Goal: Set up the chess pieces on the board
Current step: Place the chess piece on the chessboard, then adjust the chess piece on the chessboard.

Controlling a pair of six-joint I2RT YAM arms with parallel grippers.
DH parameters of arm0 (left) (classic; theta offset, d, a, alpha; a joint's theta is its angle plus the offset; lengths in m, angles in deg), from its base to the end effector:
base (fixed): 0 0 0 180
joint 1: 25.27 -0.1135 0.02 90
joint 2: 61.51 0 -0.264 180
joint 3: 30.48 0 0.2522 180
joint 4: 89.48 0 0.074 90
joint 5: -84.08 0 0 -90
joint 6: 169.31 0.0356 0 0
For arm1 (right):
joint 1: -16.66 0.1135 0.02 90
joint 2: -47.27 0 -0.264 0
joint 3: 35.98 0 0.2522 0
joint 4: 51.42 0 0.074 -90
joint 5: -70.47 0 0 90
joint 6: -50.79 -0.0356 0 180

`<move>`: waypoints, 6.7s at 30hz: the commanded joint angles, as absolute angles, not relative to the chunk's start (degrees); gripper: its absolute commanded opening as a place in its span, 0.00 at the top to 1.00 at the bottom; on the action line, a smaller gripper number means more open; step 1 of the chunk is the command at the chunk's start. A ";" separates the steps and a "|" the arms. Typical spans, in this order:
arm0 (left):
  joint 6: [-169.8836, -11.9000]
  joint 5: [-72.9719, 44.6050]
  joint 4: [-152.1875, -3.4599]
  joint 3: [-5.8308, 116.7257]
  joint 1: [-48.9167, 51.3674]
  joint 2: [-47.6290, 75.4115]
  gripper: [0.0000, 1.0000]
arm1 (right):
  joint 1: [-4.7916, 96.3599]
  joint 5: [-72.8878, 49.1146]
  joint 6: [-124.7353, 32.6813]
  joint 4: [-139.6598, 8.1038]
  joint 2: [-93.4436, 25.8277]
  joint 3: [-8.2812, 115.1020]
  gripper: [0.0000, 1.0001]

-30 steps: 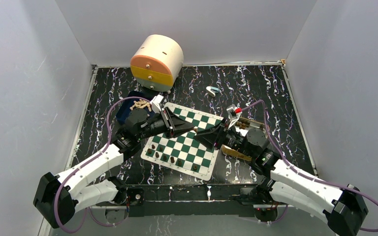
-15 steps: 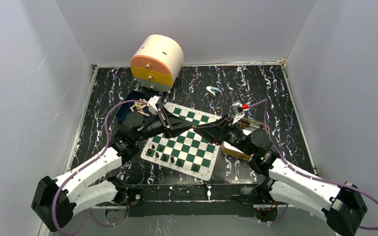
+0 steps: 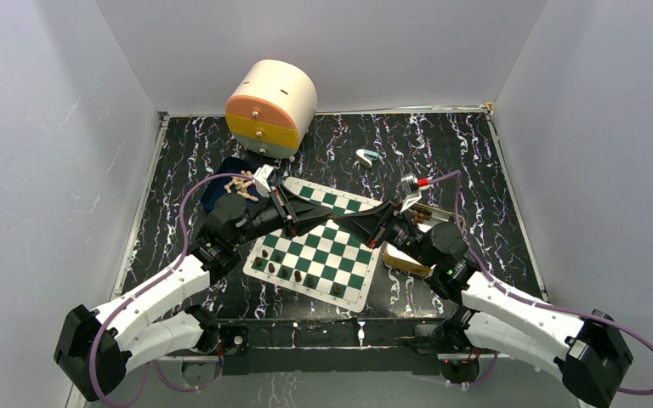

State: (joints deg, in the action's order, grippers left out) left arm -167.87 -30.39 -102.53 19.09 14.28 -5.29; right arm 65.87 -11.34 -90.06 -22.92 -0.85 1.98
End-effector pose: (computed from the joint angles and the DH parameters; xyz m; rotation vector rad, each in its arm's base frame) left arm 0.1675 -0.1575 0.3156 -0.3550 1.8482 -2.0130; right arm 0.1240 0.1515 0.2999 -0.1205 1.4217 1.5724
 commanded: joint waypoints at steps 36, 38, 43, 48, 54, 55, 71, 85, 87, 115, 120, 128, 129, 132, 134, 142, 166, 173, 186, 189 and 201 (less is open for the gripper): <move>-97.13 15.74 -49.01 33.29 14.54 -16.77 0.09 | 72.44 -29.52 -81.00 -111.28 -13.17 29.47 1.00; -95.56 17.55 -49.11 31.62 14.54 -19.17 0.09 | 74.52 -30.25 -82.26 -111.90 -15.51 30.26 1.00; -94.15 21.71 -49.18 29.36 14.54 -23.19 0.09 | 81.14 -33.54 -86.53 -112.82 -22.60 32.43 1.00; -94.17 25.54 -49.11 29.29 14.54 -26.97 0.09 | 85.48 -35.72 -88.43 -112.85 -29.34 35.14 0.98; -94.25 28.28 -49.26 28.68 14.54 -31.15 0.09 | 86.87 -35.88 -89.27 -110.55 -33.06 36.04 0.98; -94.32 28.49 -49.24 28.57 14.54 -31.47 0.09 | 86.97 -35.81 -89.37 -110.06 -33.26 35.85 0.98; -94.27 29.03 -49.22 28.54 14.58 -31.16 0.09 | 87.15 -36.49 -90.10 -107.72 -37.06 34.60 0.96; -94.68 29.10 -49.17 28.48 14.55 -31.12 0.08 | 87.15 -36.42 -89.40 -109.05 -40.70 36.71 0.93; -94.87 29.13 -49.26 28.38 14.56 -31.42 0.08 | 87.15 -36.42 -89.40 -108.27 -40.74 36.44 0.93; -95.48 29.10 -48.78 28.37 14.54 -31.20 0.08 | 85.74 -37.30 -86.76 -108.47 -41.12 39.70 0.66; -95.74 29.00 -48.54 28.32 14.54 -31.78 0.08 | 85.69 -34.56 -86.43 -107.66 -41.41 38.86 0.66; -95.75 29.22 -48.54 28.37 14.55 -31.55 0.08 | 85.74 -32.62 -85.38 -106.82 -41.50 36.76 0.65; -95.75 29.31 -48.52 28.37 14.54 -31.48 0.08 | 85.74 -32.62 -85.36 -106.76 -41.54 36.55 0.65; -95.75 29.47 -48.49 28.32 14.54 -31.54 0.08 | 85.72 -32.73 -85.08 -106.75 -41.86 36.12 0.65; -95.75 29.49 -48.56 28.31 14.59 -31.54 0.08 | 85.74 -32.57 -84.90 -106.41 -42.16 35.87 0.65; -95.75 29.58 -48.59 28.37 14.54 -31.07 0.08 | 85.74 -32.43 -84.70 -105.35 -42.12 35.03 0.73; -95.84 29.50 -48.58 28.37 14.52 -31.22 0.08 | 85.74 -35.07 -85.96 -110.35 -41.39 36.06 0.83; -96.01 29.42 -48.58 28.36 14.54 -31.06 0.08 | 85.72 -35.84 -86.28 -111.15 -40.68 36.53 0.84; -96.02 29.38 -48.57 28.37 14.53 -30.67 0.08 | 85.74 -35.46 -86.24 -110.56 -39.51 36.99 0.84; -96.06 29.32 -48.56 28.40 14.56 -30.49 0.08 | 85.68 -35.34 -86.24 -110.45 -39.22 36.95 0.85; -96.02 29.17 -48.62 28.42 14.55 -30.47 0.08 | 85.48 -35.51 -86.08 -109.10 -38.93 35.52 0.84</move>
